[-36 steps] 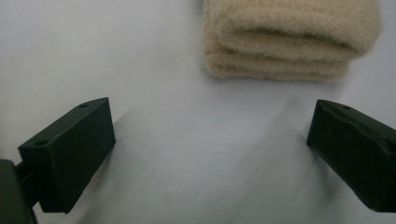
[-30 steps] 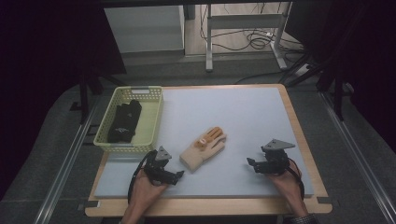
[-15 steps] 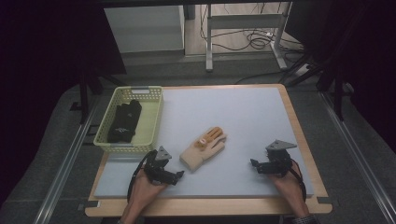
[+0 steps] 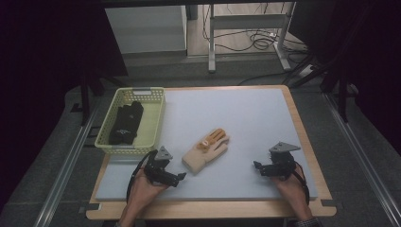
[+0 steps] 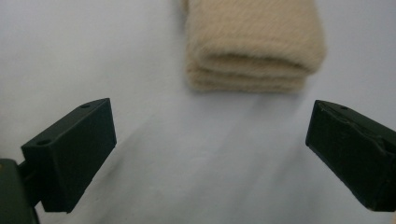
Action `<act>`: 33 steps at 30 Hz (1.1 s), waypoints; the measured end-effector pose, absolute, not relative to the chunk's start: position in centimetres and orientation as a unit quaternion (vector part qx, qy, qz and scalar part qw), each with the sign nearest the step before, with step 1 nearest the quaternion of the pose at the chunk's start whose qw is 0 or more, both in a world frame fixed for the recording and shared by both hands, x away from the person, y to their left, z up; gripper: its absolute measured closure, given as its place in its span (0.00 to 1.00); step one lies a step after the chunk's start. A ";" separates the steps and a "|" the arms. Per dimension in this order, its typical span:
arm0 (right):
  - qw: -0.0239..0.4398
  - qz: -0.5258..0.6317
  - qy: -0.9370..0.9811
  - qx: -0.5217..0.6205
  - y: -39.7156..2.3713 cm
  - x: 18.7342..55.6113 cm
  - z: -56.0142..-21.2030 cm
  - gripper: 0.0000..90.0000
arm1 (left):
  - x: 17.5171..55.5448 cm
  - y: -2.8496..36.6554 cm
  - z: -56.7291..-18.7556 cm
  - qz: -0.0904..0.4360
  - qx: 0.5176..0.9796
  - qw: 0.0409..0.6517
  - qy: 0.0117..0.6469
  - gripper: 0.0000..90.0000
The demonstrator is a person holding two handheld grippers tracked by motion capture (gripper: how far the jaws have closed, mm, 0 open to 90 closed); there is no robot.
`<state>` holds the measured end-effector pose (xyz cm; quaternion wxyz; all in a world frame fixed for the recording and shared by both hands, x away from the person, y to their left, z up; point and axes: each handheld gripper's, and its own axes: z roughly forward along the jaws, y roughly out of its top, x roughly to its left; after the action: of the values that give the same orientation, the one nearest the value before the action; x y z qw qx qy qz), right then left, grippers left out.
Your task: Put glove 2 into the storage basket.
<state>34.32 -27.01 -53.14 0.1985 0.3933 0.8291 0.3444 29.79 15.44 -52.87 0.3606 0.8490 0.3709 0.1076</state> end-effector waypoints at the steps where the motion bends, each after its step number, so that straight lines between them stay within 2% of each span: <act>1: 0.198 0.344 0.829 0.394 -27.0 34.3 -53.1 0.16 | 29.8 15.3 -52.5 0.107 0.851 0.358 0.368 0.02; 8: 0.199 0.344 0.829 0.394 -27.0 34.3 -53.1 0.16 | 31.1 13.6 -49.9 0.107 0.868 0.334 0.352 0.02; 15: 0.199 0.344 0.829 0.393 -27.0 34.3 -53.1 0.16 | 33.9 10.4 -48.1 0.098 0.887 0.311 0.328 0.03; 23: 0.199 0.344 0.829 0.393 -27.0 34.3 -53.1 0.16 | 36.8 6.7 -49.3 0.070 0.909 0.262 0.316 0.01; 28: 0.199 0.345 0.829 0.393 -27.0 34.3 -53.1 0.16 | 38.0 5.0 -50.9 0.072 0.922 0.225 0.306 0.02; 29: 0.199 0.345 0.829 0.393 -27.0 34.3 -53.1 0.16 | 38.2 4.7 -51.3 0.073 0.924 0.217 0.305 0.02; 33: 0.199 0.345 0.829 0.393 -27.0 34.3 -53.1 0.16 | 38.3 4.5 -51.6 0.054 0.926 0.209 0.309 0.17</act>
<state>34.30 -27.01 -53.15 0.1990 0.3931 0.8290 0.3446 38.34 4.52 -51.62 0.2089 0.9262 0.3092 0.0543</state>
